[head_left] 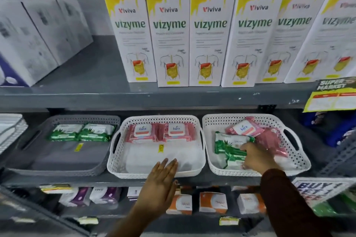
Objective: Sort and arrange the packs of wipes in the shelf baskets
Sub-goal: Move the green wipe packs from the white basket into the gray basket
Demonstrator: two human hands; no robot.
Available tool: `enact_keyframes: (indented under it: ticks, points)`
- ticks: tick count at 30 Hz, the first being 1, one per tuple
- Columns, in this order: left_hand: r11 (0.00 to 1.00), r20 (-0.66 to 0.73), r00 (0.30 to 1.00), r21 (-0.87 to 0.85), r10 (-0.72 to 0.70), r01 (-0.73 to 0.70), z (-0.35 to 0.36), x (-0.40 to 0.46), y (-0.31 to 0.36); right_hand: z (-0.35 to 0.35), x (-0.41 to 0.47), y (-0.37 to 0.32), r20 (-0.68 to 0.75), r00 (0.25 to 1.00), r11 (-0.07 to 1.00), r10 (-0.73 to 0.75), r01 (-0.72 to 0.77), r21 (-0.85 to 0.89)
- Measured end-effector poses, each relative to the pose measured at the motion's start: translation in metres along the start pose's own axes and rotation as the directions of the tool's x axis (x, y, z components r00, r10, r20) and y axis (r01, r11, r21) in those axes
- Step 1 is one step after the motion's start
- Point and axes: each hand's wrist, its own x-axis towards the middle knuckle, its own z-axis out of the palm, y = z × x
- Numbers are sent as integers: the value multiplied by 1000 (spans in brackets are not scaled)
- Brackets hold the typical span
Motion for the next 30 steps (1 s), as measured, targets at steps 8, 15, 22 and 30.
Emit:
enact_keyframes:
  ticks: [8, 15, 22, 30]
  points:
    - [999, -12, 1000, 38, -27, 27, -4, -10, -14, -9, -17, -31, -358, 932, 912, -58, 195, 360]
    - [991, -56, 995, 107, -77, 83, -23, -43, -64, 5, -36, -117, -494, 818, 718, -296, 531, 449]
    - [951, -96, 968, 190, -231, 246, -50, -91, -132, 54, -51, -228, -485, 735, 635, -473, 666, 392]
    - [924, -115, 947, 209, -301, 319, -68, -141, -212, 104, -48, -387, -446, 534, 582, -719, 813, 36]
